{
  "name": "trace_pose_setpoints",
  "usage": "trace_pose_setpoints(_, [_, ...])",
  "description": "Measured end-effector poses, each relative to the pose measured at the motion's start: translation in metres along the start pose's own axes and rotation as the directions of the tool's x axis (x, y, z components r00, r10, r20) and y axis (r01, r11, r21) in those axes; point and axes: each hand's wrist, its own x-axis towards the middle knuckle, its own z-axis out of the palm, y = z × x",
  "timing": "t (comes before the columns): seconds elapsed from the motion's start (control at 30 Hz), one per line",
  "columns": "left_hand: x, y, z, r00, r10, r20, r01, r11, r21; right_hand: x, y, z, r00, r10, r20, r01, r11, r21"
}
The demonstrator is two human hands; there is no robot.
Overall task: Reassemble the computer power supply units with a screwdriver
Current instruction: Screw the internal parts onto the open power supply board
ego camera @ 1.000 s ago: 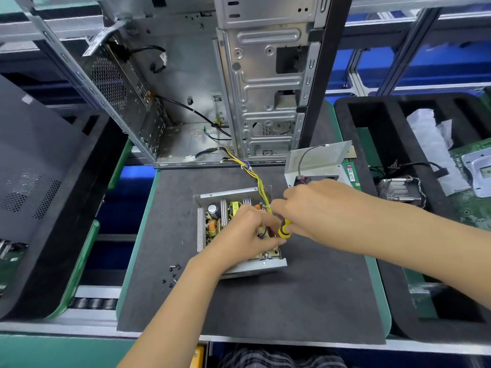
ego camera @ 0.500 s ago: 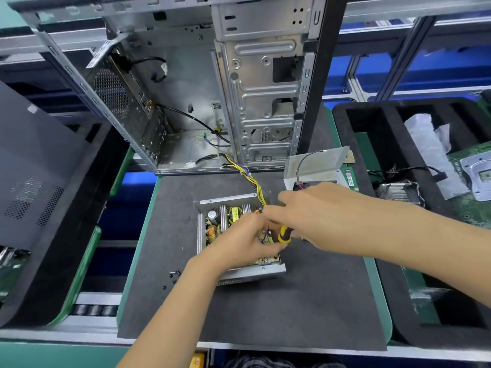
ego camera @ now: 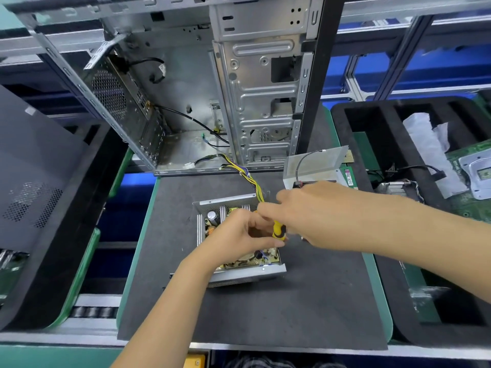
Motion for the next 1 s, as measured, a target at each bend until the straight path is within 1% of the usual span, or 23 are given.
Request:
trace_pose_setpoints(0.07, [-0.001,-0.001,-0.001,1.0,-0.015,0.009,0.015,0.999,-0.035,0.0,0.001,-0.002,1.0,-0.009,0.02,0.009,1.0,0.012])
trace_pose_setpoints(0.13, [-0.002,-0.001,-0.002,1.0,-0.013,0.013,0.013,0.998,-0.054,0.003,0.0,-0.005,1.0,-0.001,0.0,0.001,0.999,-0.034])
trace_pose_setpoints(0.27, [-0.001,-0.004,0.003,0.999,0.017,-0.045,-0.016,1.0,0.009,0.012,-0.009,-0.009,0.999,0.039,0.001,-0.038,0.99,-0.138])
trace_pose_setpoints(0.33, [-0.002,-0.005,0.004,0.998,0.03,-0.055,-0.03,1.0,0.002,0.011,-0.011,-0.01,0.998,0.041,-0.041,-0.047,0.984,-0.169])
trace_pose_setpoints(0.37, [-0.001,-0.004,0.004,0.998,0.029,-0.055,-0.029,1.0,0.006,0.009,-0.01,-0.009,0.998,0.031,-0.054,-0.037,0.992,-0.124])
trace_pose_setpoints(0.47, [-0.002,0.0,0.001,0.999,0.037,-0.018,-0.037,0.999,-0.03,0.004,-0.005,-0.006,1.0,-0.022,0.002,0.022,0.999,-0.03])
trace_pose_setpoints(0.53, [-0.004,0.001,-0.001,0.998,0.058,0.004,-0.058,0.997,-0.054,0.003,-0.004,-0.007,0.999,-0.044,0.029,0.045,0.998,-0.033])
trace_pose_setpoints(0.6, [-0.005,0.003,-0.002,0.998,0.067,0.015,-0.066,0.997,-0.05,0.006,-0.004,-0.006,0.999,-0.032,-0.003,0.031,0.997,-0.064])
trace_pose_setpoints(0.73, [-0.001,0.005,0.004,0.991,0.096,-0.089,-0.094,0.995,0.03,0.008,-0.009,-0.013,0.998,0.051,-0.029,-0.055,0.986,-0.155])
trace_pose_setpoints(0.77, [0.0,0.006,0.005,0.992,0.097,-0.086,-0.094,0.995,0.04,0.007,-0.009,-0.012,0.998,0.063,-0.03,-0.067,0.985,-0.157])
trace_pose_setpoints(0.8, [0.001,0.006,0.003,0.994,0.081,-0.079,-0.077,0.996,0.049,0.005,-0.006,-0.012,0.998,0.059,-0.037,-0.063,0.991,-0.116])
trace_pose_setpoints(0.83, [0.001,0.006,0.001,0.995,0.068,-0.072,-0.063,0.996,0.063,0.003,-0.004,-0.011,0.999,0.053,-0.005,-0.053,0.995,-0.08])
trace_pose_setpoints(0.9, [0.001,0.005,-0.004,0.997,0.061,-0.043,-0.058,0.995,0.078,0.0,0.0,-0.011,1.0,-0.002,0.017,0.002,1.0,-0.011])
trace_pose_setpoints(0.97, [0.0,0.005,-0.005,0.998,0.061,-0.012,-0.06,0.996,0.068,-0.002,0.001,-0.013,0.999,-0.011,0.034,0.012,0.999,-0.033])
trace_pose_setpoints(1.0, [-0.001,0.008,-0.004,0.998,0.065,-0.004,-0.064,0.996,0.058,-0.002,0.001,-0.013,1.0,0.0,0.013,0.001,0.998,-0.061])
